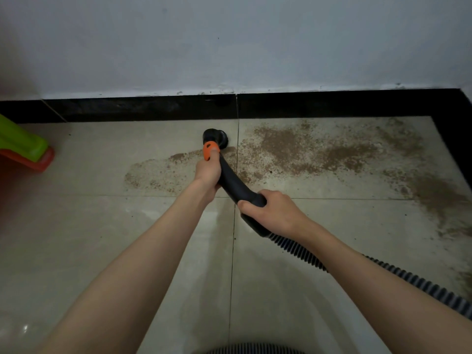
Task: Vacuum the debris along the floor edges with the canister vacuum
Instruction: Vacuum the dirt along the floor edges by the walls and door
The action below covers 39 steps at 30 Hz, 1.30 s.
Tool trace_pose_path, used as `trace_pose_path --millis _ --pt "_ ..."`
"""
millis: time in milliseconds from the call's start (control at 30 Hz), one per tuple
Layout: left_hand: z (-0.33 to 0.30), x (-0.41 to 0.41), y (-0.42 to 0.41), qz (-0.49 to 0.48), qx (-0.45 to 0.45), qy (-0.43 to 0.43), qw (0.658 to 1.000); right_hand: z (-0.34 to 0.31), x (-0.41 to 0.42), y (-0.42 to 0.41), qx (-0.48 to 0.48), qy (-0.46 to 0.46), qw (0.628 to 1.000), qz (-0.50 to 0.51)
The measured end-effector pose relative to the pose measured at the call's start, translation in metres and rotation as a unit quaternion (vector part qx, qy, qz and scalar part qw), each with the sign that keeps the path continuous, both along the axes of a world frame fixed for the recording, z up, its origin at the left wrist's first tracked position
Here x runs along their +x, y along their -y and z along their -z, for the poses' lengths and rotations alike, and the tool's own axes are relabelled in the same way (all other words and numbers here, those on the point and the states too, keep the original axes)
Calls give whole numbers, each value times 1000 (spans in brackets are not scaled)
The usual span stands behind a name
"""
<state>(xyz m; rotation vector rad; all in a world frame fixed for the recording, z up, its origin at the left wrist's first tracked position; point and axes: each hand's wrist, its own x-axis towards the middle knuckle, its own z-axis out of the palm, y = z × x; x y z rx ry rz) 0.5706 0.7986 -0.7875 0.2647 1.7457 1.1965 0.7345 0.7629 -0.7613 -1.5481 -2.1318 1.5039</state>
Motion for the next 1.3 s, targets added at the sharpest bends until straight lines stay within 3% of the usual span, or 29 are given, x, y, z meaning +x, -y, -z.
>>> trace_pose_path --millis 367,1300 --pt "-7 13 3 30 -14 6 999 -9 11 9 14 20 1000 10" --pt "-20 16 44 -7 1 36 999 -27 14 38 74 67 994 -34"
